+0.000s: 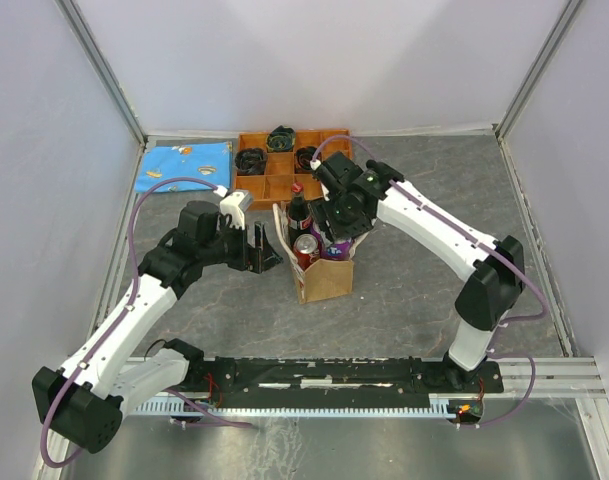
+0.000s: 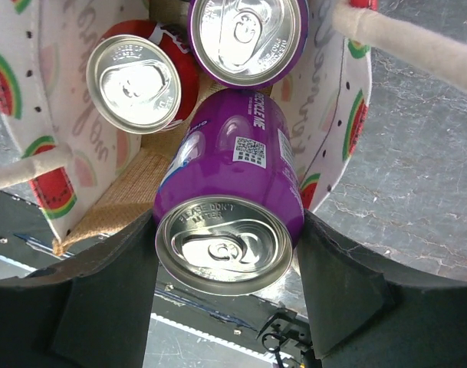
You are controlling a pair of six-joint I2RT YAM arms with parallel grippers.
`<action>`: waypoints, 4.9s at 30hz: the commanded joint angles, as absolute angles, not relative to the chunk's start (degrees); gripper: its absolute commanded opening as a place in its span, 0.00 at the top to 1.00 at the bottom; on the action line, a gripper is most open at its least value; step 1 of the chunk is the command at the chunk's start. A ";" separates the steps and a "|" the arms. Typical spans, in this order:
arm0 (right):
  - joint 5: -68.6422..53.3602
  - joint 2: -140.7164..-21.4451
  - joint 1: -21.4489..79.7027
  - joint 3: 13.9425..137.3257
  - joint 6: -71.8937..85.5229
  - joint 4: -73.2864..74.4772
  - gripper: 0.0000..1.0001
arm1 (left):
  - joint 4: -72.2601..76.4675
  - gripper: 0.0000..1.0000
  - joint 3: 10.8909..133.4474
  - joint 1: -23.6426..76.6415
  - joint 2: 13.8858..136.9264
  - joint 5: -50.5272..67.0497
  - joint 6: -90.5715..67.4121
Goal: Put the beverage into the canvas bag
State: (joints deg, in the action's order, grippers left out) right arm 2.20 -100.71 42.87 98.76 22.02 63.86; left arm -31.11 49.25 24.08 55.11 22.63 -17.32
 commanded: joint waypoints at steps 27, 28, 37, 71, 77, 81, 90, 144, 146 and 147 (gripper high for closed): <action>7.91 -105.83 43.51 90.11 19.42 52.12 1.00 | -28.98 0.15 49.13 23.67 54.25 23.11 -15.64; 7.91 -105.68 43.49 89.75 19.47 52.12 0.98 | -28.92 0.15 49.12 23.69 54.23 23.11 -15.60; 7.87 -102.88 43.49 90.71 19.35 52.28 0.35 | -28.95 0.15 49.33 23.65 54.10 23.14 -15.41; 10.69 -94.03 42.36 107.47 21.14 50.93 0.10 | -26.46 0.17 68.36 26.08 55.92 18.48 -6.02; 11.17 -89.73 34.69 107.50 22.58 53.93 0.09 | -26.66 0.17 71.09 33.24 57.47 18.08 2.71; 11.99 -87.13 28.47 105.53 21.66 57.79 0.09 | -28.97 0.17 70.63 40.99 59.75 16.31 9.47; 12.55 -79.35 17.94 95.17 20.96 60.45 0.09 | -26.34 0.16 60.06 48.12 62.33 10.06 16.83; 5.03 -71.54 4.98 83.09 19.89 61.45 0.10 | -13.67 0.12 50.05 52.95 68.61 8.03 17.57; 5.02 -71.70 4.71 82.98 19.86 61.67 0.10 | -14.91 0.12 49.79 53.28 67.67 9.55 16.77; 4.94 -71.88 4.54 83.01 19.86 61.81 0.10 | -15.52 0.12 49.71 53.37 67.21 10.29 16.44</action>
State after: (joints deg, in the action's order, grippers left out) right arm 5.30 -72.38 5.23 83.22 20.67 61.60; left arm -16.12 50.13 52.62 70.22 6.74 16.49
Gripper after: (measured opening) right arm 0.906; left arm 0.877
